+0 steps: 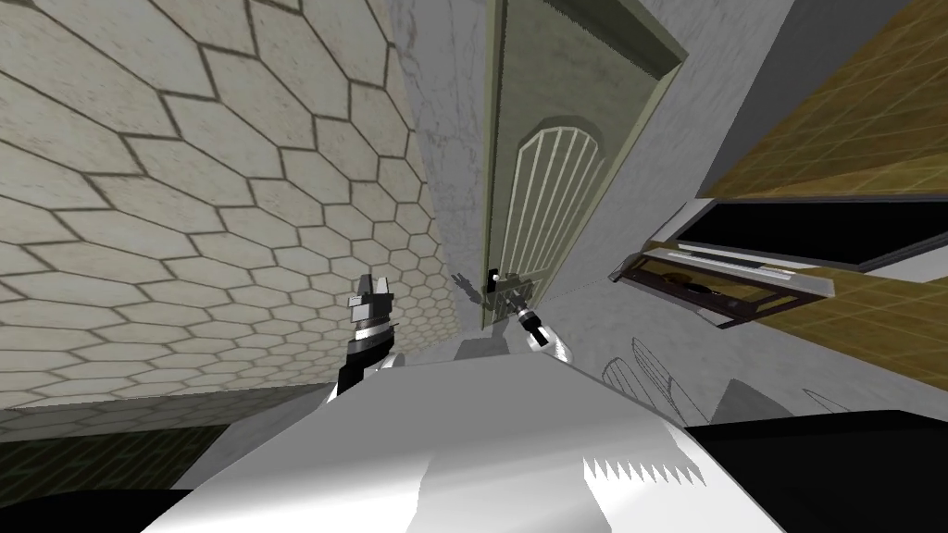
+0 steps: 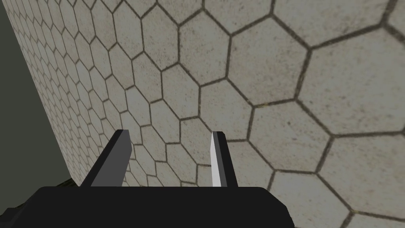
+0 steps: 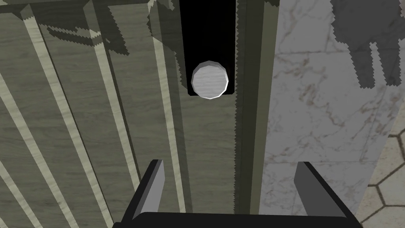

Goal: Pull the door open

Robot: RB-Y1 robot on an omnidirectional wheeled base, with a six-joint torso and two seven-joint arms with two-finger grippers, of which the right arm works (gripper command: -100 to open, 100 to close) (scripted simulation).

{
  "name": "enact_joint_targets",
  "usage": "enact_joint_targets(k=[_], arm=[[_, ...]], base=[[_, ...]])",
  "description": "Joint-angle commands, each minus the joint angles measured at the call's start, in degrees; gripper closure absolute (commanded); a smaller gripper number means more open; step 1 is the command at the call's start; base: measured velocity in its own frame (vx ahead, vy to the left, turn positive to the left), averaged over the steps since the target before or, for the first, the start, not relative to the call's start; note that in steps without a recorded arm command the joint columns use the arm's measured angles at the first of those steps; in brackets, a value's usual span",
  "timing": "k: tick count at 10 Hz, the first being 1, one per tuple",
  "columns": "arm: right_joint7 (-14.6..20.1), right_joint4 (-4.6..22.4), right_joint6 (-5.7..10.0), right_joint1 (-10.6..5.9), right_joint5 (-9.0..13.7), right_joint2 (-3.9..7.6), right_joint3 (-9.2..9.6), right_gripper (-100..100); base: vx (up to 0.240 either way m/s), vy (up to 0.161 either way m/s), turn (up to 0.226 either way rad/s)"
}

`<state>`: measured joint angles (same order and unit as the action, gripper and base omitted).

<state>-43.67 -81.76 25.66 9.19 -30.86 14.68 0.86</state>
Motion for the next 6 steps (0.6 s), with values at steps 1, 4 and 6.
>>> enact_joint_targets(k=[1, 4, 6], arm=[[-1.1, 1.7, 0.24, -0.64, -0.8, 0.22, 0.03, -100], [-3.1, 3.1, -0.96, -2.47, -0.3, -2.02, -3.21, -100], [-4.5, 4.4, -1.62, -3.78, -0.2, -3.35, -5.2, -100]], base=[[0.117, -0.05, 0.028], [0.042, -0.012, 0.206], [0.04, -0.017, 0.247]])
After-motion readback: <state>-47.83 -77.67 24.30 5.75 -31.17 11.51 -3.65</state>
